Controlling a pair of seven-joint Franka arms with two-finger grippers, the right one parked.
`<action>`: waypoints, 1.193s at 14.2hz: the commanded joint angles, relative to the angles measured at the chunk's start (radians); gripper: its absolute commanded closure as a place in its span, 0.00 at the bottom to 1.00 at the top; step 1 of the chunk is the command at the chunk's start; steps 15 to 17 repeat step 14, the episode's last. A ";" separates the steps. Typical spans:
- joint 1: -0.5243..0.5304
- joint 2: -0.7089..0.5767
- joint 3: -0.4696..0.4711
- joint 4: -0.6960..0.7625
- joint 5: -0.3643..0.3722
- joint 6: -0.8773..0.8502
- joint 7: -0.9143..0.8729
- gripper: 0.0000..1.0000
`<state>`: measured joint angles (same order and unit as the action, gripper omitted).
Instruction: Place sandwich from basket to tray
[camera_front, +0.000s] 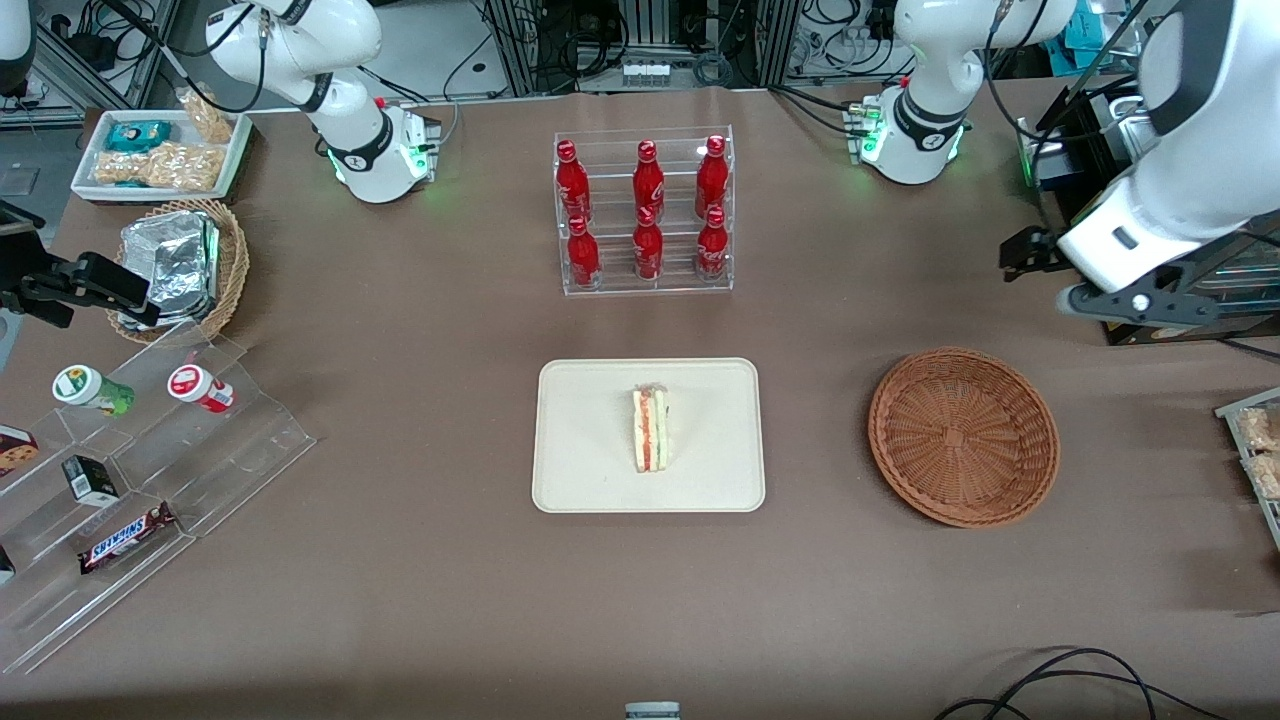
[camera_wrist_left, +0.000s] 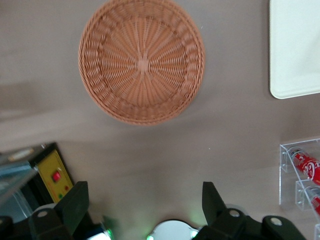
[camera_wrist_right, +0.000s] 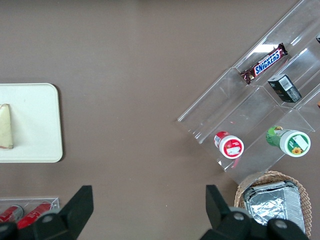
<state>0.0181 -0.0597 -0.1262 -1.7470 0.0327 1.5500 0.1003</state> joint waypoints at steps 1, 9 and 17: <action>0.008 0.008 0.043 0.076 -0.020 -0.005 0.041 0.00; 0.013 0.067 0.083 0.150 -0.040 0.025 0.026 0.00; -0.012 0.078 0.112 0.191 -0.040 0.009 0.015 0.00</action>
